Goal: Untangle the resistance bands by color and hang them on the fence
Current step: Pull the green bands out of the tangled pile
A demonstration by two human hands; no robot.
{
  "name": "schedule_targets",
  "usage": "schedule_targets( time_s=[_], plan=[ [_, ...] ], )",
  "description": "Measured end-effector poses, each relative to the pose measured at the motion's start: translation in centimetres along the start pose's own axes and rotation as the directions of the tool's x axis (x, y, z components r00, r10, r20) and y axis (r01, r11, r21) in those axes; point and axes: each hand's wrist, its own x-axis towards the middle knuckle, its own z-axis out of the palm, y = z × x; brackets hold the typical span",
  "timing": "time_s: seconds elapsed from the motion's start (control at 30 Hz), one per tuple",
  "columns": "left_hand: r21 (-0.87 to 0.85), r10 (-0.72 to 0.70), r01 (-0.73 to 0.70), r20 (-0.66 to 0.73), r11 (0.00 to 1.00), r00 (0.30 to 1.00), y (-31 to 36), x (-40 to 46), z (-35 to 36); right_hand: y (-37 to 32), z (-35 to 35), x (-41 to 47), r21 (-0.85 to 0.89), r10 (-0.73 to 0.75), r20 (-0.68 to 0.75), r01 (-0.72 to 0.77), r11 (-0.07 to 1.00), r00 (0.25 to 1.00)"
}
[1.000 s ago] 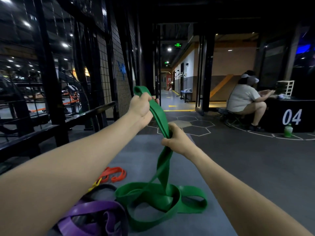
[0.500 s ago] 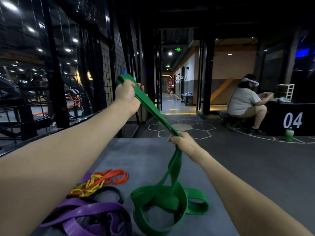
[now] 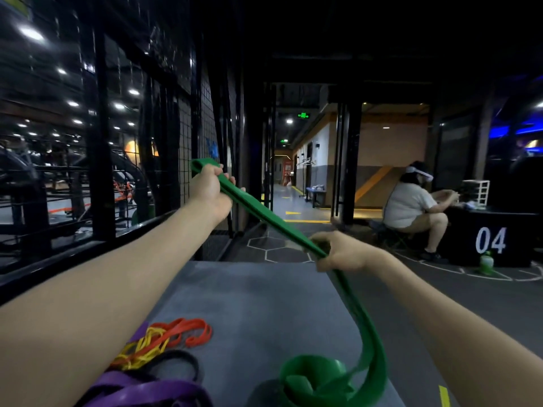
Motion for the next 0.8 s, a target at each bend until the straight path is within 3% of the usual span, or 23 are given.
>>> schedule_targets(
  time_s=[0.23,0.37,0.53,0.7,0.8],
  plan=[
    [0.030,-0.009,0.012,-0.095,0.999,0.995,-1.0,0.2,-0.7,3.0,4.4,-0.9,0.141,0.072,0.140,-0.091,0.986,0.988],
    [0.040,-0.026,0.031,-0.118,0.999,0.993,-1.9,0.5,-1.5,4.7,5.9,-0.7,0.193,0.120,0.112,-0.140,0.971,0.986],
    [0.024,-0.052,0.056,-0.153,0.998,0.987,-2.4,1.3,-2.8,5.5,7.1,-1.2,0.483,0.179,0.024,-0.168,0.860,0.984],
    [0.031,-0.023,0.031,-0.232,0.999,0.973,-2.1,2.5,-4.1,6.9,7.3,-2.8,0.336,0.200,0.167,-0.247,0.909,0.965],
    [0.030,-0.040,0.051,-0.307,0.998,0.951,-2.2,3.1,-5.8,8.1,7.4,-3.1,0.280,0.251,0.128,-0.278,0.919,0.959]
  ],
)
